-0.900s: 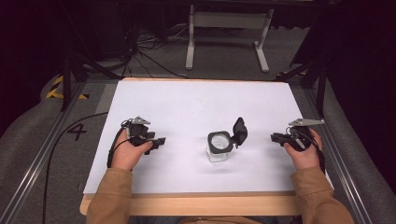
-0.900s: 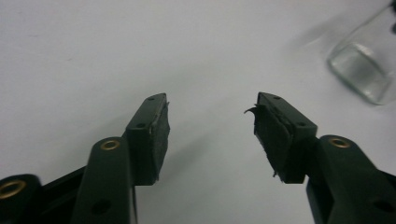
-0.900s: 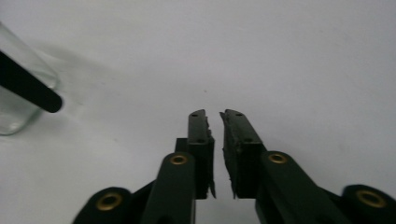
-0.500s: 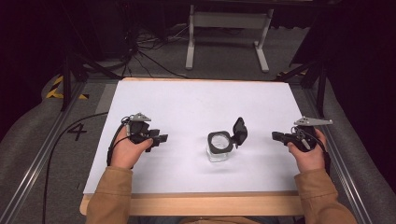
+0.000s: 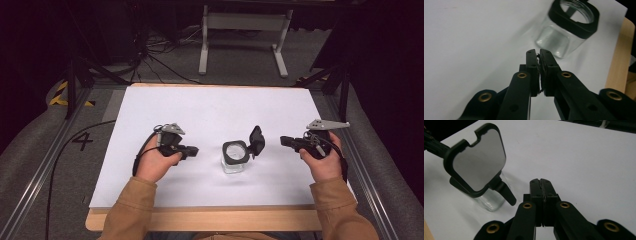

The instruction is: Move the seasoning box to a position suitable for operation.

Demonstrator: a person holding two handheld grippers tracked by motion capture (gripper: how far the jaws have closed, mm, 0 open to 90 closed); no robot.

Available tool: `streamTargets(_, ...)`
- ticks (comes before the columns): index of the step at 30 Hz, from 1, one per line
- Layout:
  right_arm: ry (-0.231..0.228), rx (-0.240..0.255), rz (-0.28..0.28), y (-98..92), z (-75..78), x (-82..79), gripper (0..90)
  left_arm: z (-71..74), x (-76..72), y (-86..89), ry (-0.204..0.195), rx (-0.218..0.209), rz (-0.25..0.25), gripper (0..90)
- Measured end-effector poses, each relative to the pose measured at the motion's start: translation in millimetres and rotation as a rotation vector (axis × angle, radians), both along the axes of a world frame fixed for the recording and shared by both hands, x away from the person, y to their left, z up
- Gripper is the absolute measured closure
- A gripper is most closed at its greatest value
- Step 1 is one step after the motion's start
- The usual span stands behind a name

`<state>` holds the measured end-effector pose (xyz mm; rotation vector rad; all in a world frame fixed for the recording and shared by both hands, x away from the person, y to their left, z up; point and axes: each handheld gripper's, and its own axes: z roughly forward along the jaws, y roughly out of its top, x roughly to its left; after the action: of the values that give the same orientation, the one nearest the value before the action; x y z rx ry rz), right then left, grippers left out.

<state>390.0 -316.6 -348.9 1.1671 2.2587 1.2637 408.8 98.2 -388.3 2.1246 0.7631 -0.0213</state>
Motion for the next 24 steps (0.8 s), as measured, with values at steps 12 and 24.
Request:
streamTargets(12, -0.008, -0.01, 0.05, 15.4, 1.4, -2.2, 90.0, 8.7, -21.4, -59.3, -0.158, -0.087, -0.102, 88.6)
streamTargets(24, -0.057, 0.007, 0.099, 28.9, 5.2, -8.7, 90.0, 1.6, -19.9, -69.0, -0.143, -0.076, -0.102, 89.8)
